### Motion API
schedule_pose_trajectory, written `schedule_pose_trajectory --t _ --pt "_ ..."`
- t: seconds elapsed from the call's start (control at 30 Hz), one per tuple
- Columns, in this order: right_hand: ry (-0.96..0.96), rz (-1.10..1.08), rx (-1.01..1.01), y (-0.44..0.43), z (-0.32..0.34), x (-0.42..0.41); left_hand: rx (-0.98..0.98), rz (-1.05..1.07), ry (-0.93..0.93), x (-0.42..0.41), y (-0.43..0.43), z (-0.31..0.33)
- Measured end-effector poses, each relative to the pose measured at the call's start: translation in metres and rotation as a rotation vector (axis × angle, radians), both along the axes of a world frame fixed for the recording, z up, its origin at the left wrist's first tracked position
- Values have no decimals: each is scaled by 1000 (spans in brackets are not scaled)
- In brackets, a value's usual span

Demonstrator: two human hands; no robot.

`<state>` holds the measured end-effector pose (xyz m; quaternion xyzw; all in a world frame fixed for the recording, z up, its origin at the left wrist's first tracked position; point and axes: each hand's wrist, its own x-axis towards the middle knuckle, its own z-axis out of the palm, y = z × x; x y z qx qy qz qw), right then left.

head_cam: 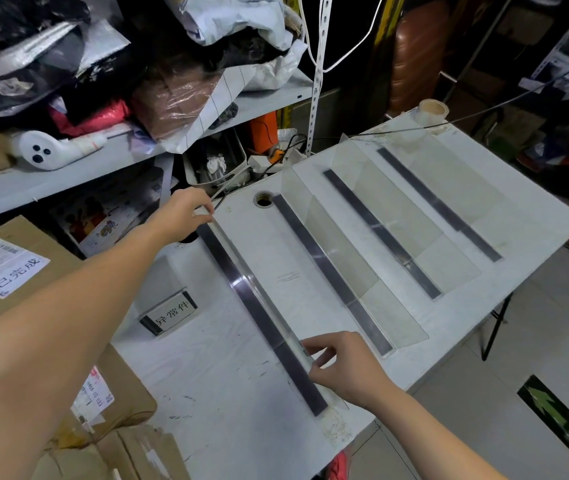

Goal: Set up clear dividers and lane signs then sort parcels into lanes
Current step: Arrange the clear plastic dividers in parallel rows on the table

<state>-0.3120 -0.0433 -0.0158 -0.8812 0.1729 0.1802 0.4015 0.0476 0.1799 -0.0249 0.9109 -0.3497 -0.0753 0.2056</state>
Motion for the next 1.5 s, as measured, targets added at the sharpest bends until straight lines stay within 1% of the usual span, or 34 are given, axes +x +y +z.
schedule_pose_trajectory --t 0.17,0.33,0.53,0.7,0.97,1.17,1.27,1.5 --pt "-10 -6 2 3 4 1 -46 -5 -5 5 -2 -4" --pt "-58 -36 -30 0 8 1 -103 -66 -86 10 -11 -7" --pt "-22 -26 -34 1 -3 0 -52 -27 -46 16 -8 -19" --pt "-11 2 -13 8 -4 -1 -42 -63 -28 17 -9 -15" --pt "-37 4 -62 6 2 -3 -32 -44 -18 15 -7 -18" --pt "-44 -9 -46 3 0 -5 2 14 5 11 -7 -18" --pt "-58 -3 -37 1 3 -5 31 17 5 9 -8 -14" --pt "-20 13 -43 -1 -3 -1 88 17 2 3 -11 -2"
